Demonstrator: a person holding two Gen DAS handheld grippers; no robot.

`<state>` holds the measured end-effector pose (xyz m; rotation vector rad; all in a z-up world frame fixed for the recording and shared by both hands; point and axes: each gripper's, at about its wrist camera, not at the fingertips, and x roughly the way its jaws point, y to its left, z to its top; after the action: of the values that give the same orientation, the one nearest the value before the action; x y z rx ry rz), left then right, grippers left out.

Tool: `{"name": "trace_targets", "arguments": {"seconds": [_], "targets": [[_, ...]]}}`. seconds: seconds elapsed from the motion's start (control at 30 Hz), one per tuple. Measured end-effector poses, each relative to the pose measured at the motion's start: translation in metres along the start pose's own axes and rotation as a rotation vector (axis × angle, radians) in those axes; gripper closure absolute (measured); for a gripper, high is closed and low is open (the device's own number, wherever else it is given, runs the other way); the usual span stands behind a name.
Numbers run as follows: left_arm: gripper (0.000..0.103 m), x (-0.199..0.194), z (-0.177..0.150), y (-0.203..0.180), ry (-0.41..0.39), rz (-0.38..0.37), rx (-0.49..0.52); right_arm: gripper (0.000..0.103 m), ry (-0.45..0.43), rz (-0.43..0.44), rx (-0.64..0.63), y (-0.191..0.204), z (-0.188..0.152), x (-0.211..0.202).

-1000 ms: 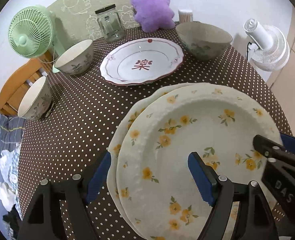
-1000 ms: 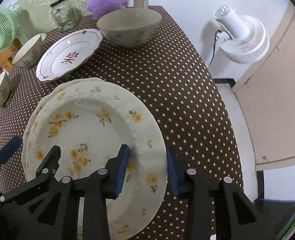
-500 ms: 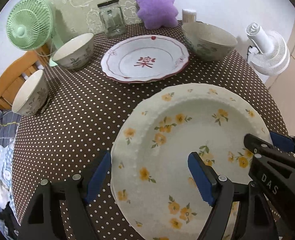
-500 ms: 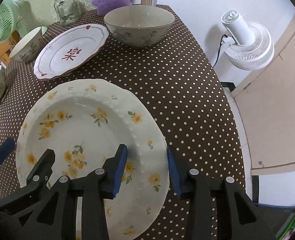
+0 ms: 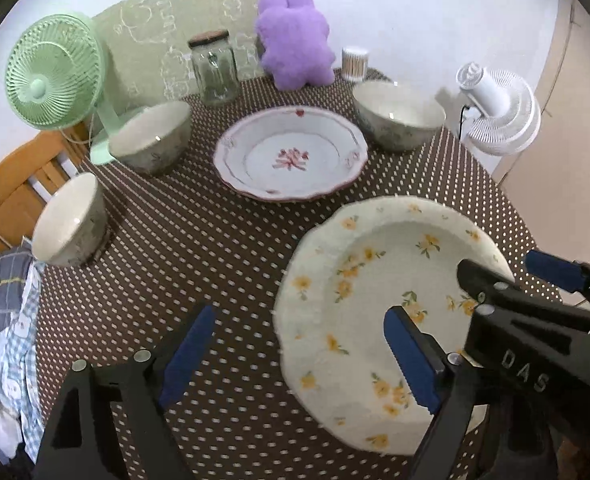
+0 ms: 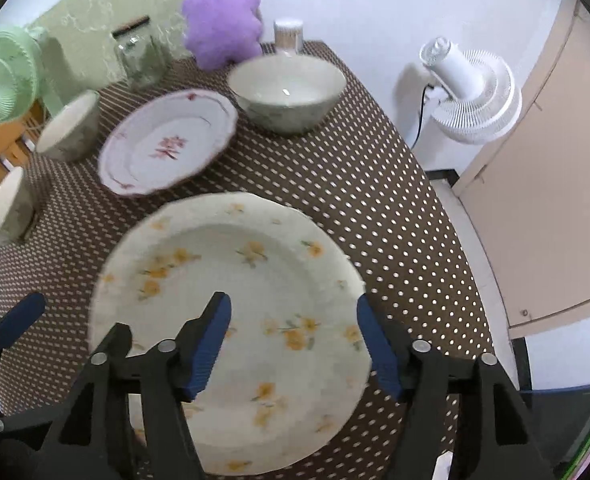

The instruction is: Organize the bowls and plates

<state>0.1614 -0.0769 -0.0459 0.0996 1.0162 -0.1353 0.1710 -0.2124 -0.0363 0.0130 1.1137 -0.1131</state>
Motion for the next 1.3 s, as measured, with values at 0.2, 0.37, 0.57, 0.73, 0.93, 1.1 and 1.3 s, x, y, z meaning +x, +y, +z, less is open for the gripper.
{"name": "trace_targets", "arguments": {"seconds": [0.2, 0.37, 0.57, 0.73, 0.93, 1.1, 1.3], "targets": [[0.014, -0.023, 0.005, 0.033, -0.078, -0.012, 0.004, 0.031, -0.07, -0.008, 0.047, 0.027, 0.003, -0.03], [0.014, -0.034, 0.014, 0.052, -0.107, -0.013, 0.008, 0.031, -0.13, -0.05, 0.076, 0.049, 0.008, -0.049], [0.014, -0.037, 0.029, 0.066, -0.128, -0.023, -0.005, 0.031, -0.159, -0.062, 0.076, 0.062, 0.022, -0.056], [0.015, -0.024, 0.049, 0.067, -0.133, 0.008, -0.031, 0.031, -0.18, -0.041, 0.053, 0.064, 0.044, -0.05], [0.015, 0.005, 0.075, 0.065, -0.125, 0.041, -0.079, 0.031, -0.18, -0.004, 0.026, 0.059, 0.079, -0.016], [0.017, 0.033, 0.094, 0.062, -0.103, 0.086, -0.109, 0.031, -0.159, 0.028, 0.033, 0.055, 0.104, 0.015], [0.022, 0.073, 0.112, 0.065, -0.062, 0.092, -0.123, 0.031, -0.122, 0.035, 0.015, 0.058, 0.126, 0.055]]}}
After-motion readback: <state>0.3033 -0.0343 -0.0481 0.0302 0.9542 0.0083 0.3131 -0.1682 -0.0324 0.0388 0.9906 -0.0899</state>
